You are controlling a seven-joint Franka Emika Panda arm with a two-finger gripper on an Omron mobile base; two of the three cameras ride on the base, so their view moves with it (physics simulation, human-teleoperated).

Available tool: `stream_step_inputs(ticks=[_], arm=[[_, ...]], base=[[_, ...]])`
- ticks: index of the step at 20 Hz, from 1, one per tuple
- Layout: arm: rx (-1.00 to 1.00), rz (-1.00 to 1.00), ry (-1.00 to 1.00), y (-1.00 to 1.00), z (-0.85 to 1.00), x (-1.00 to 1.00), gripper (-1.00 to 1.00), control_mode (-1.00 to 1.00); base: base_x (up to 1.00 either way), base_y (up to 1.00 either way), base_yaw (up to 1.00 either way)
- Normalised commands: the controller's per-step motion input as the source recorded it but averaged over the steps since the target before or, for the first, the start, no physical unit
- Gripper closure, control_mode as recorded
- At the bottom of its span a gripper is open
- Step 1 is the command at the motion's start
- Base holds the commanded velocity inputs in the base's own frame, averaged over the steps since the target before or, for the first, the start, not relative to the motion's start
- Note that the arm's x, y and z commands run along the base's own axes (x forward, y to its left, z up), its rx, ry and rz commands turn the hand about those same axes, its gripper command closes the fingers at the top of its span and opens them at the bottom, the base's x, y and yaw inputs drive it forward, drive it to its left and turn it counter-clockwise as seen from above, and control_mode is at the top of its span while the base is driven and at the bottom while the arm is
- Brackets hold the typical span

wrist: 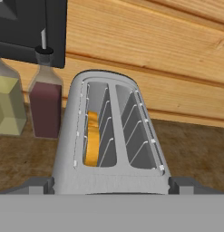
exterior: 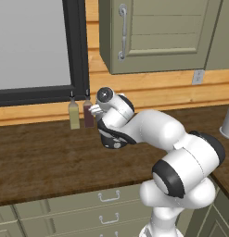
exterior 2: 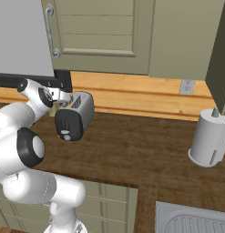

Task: Start the toaster. Once the lever pops up, take the bread to the plate on the dining counter.

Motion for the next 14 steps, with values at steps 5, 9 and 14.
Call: stream_step_inputs(ticks=[5, 9, 14], arm=[[0.0, 0.0, 0.0, 0.0, 0.0, 0.0, -1.0, -1.0], [0.0, 0.0, 0.0, 0.0, 0.0, 0.0, -1.0, -1.0], [0.0, 0.0, 0.0, 0.0, 0.0, 0.0, -1.0, -1.0]], base=[[0.0, 0.0, 0.0], [0.0, 0.0, 0.0], [0.0, 0.0, 0.0]])
